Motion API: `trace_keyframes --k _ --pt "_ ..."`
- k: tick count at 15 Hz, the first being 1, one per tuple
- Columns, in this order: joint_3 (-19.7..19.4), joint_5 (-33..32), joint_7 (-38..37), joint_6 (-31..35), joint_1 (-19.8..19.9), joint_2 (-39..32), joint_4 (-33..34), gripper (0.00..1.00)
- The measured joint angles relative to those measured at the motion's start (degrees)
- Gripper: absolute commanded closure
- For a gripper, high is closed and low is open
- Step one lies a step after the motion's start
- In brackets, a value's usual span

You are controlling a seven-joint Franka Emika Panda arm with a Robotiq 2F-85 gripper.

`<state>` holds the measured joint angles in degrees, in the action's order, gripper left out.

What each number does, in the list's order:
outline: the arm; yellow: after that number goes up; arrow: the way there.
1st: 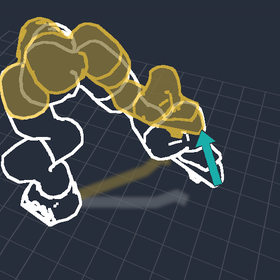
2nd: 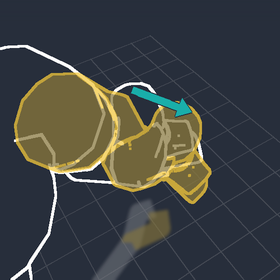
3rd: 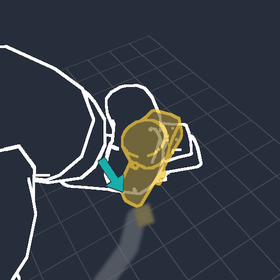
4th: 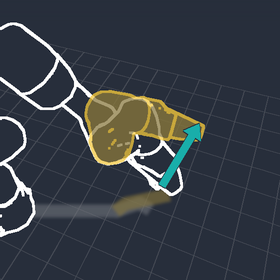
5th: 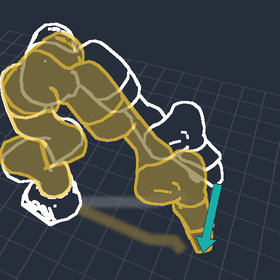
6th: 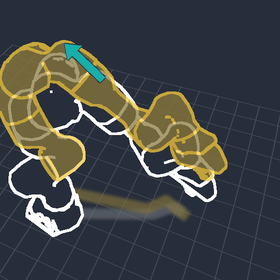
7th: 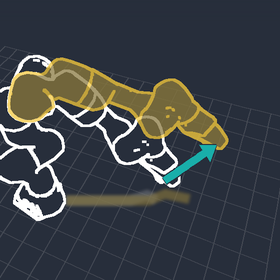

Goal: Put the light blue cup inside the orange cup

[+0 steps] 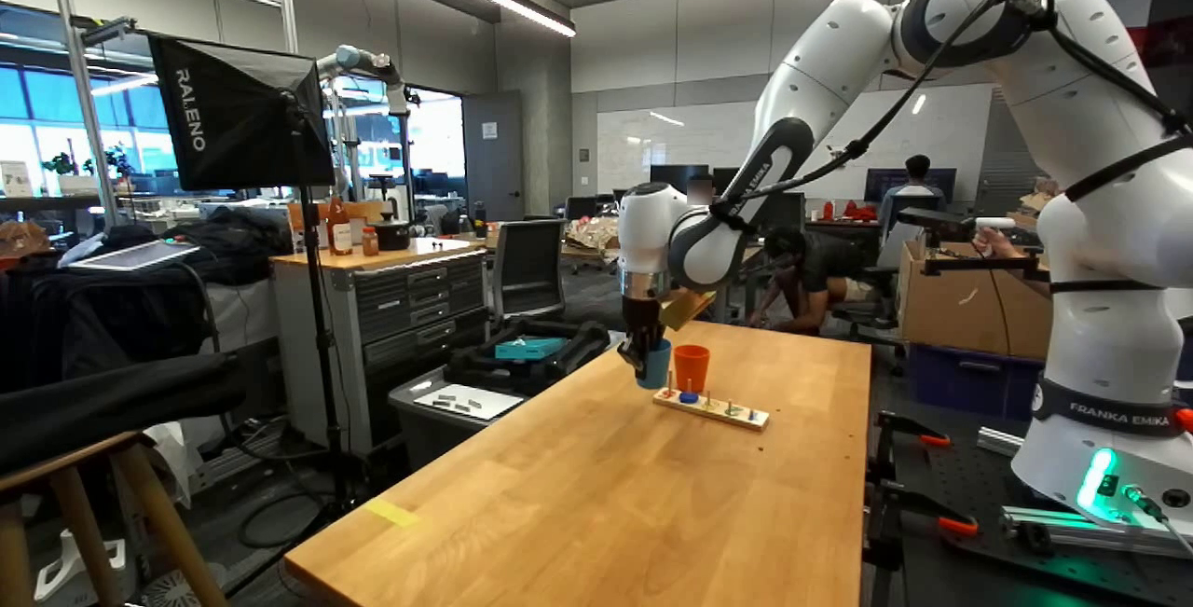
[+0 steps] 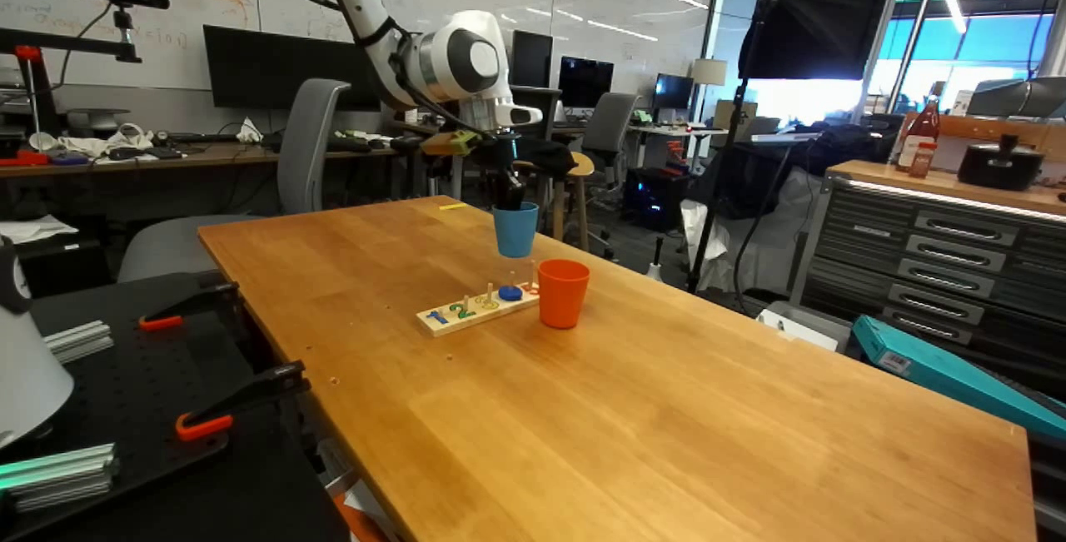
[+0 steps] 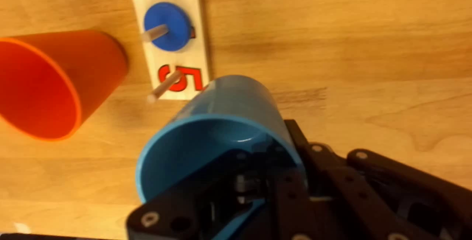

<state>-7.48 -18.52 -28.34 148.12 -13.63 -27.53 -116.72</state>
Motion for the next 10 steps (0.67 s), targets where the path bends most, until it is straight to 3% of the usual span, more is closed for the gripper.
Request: trace_keyframes --k 4,10 --pt "-3.3 -0.5 1.1 -4.2 2.2 1.5 2.7 0.98" --pt "-5.1 -2.6 1.2 -10.7 5.3 1.5 4.9 0.98"
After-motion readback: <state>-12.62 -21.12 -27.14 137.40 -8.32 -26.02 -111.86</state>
